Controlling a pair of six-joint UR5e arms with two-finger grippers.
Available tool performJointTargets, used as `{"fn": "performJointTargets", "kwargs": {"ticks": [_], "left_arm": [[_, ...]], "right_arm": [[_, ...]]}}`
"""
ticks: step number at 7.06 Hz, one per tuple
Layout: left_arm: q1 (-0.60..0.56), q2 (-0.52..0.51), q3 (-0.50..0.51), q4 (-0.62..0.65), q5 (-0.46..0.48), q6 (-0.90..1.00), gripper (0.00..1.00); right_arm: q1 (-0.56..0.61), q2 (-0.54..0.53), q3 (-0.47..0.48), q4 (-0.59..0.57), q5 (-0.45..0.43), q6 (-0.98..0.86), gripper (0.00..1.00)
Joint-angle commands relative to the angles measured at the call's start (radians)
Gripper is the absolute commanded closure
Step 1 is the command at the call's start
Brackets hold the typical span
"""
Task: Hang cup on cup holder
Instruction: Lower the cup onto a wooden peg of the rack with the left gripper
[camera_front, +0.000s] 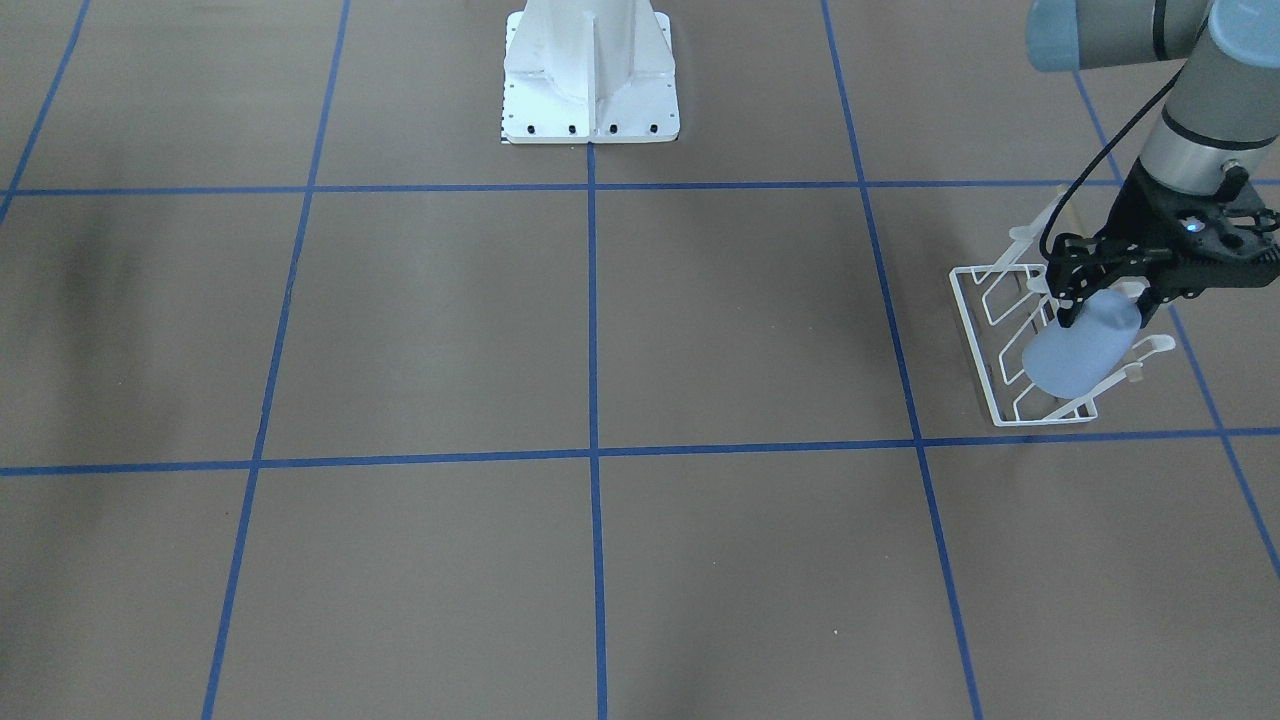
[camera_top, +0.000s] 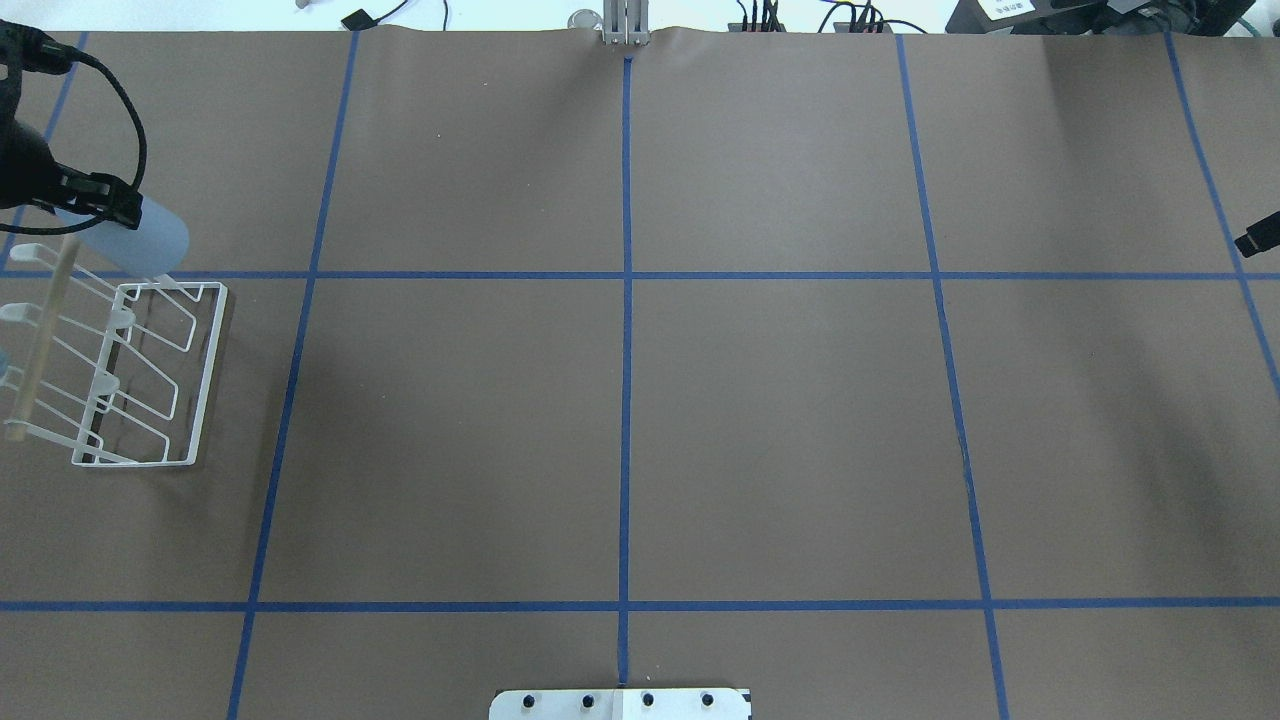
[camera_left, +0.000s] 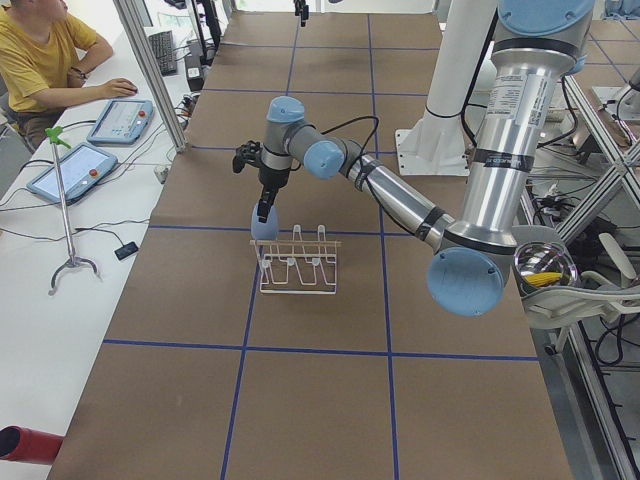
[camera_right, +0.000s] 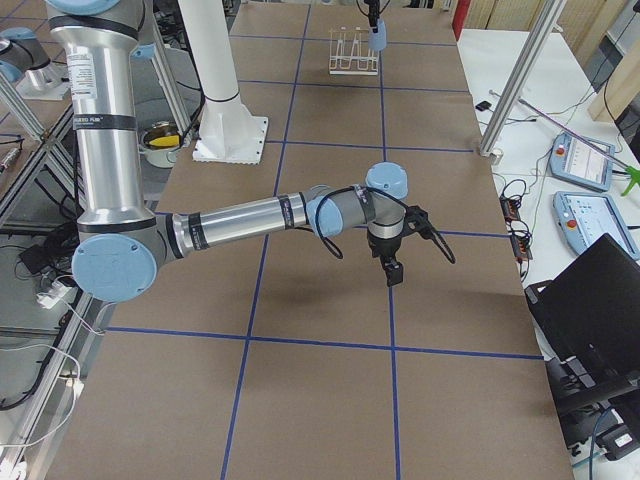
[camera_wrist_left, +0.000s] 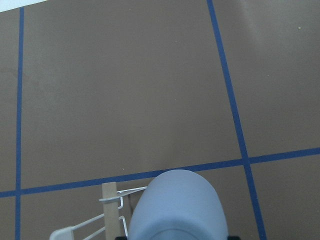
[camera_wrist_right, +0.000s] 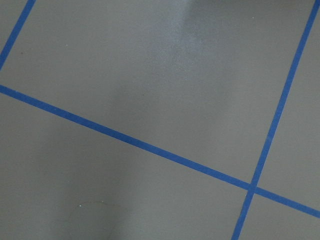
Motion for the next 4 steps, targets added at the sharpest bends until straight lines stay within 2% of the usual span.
{"fn": "performJointTargets", "kwargs": {"ticks": [1, 4], "left_arm": [[0.045, -0.024, 0.061, -0.009, -0.001, -0.007, 1.00], [0.052, -0.024, 0.085, -0.010, -0.004, -0.006, 1.00]], "right_arm": [[0.000, 0.000, -0.001, 0.000, -0.002, 0.003, 0.00], [0.000, 0.002, 0.001, 0.000, -0.002, 0.008, 0.00]]}}
